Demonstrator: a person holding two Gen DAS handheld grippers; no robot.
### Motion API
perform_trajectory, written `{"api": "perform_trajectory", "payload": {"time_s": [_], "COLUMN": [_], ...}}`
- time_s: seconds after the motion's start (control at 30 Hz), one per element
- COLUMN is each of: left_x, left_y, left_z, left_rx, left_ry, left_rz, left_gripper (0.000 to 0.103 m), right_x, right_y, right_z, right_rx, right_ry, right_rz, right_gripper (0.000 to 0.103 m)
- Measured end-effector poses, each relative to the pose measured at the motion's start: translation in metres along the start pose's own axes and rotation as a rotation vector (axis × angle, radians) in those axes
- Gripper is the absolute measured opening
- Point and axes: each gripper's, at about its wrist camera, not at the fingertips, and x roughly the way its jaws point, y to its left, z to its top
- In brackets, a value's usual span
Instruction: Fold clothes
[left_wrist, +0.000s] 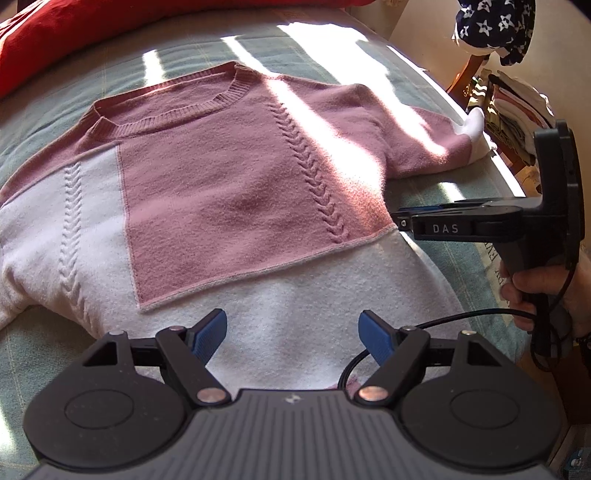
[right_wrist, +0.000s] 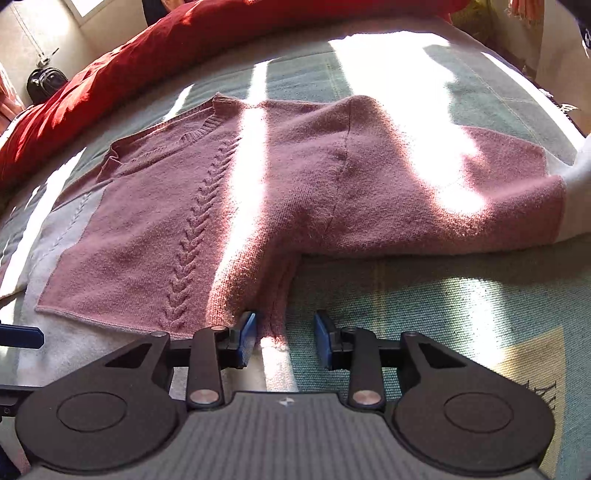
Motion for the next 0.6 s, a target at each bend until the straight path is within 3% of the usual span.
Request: {"api": "perform_trajectory", "payload": {"time_s": [0.23,0.37,0.43,0.5,0.6], "left_x": [0.005,0.003,0.004,0.004,0.003], "left_y": [-0.005,-0.003,0.0,0.003,0.006], "left_z": [0.005,0.005,0.005,0.005,0.007], "left_rx": [0.018,0.027,0.023,0.02,0.013], "left_ry": [0.002,-0.003,-0.003,-0.004,-0.019], "left_rz": [-0.009,-0.008,-0.005,-0.003,0.001], "left_gripper": [0.079,0.079,0.079,0.079,0.079], "right_x": [-0.003,-0.022,-0.033,-0.039,-0.052], "right_y": [0.001,-0.006,-0.018,-0.025,-0.024], "right_z": [-0.003,0.002,0.004,0.004,0.008], "right_rx": [0.015,-0.056,-0.062,-0.093,-0.08], "right_ry": [0.043,0.01,0.01,0.027,-0.009], "right_rz": [0.046,-0.085,-0.149,-0.166,-0.093], "right_gripper": [0.013,0.011,0.0,0.0,0.009]}}
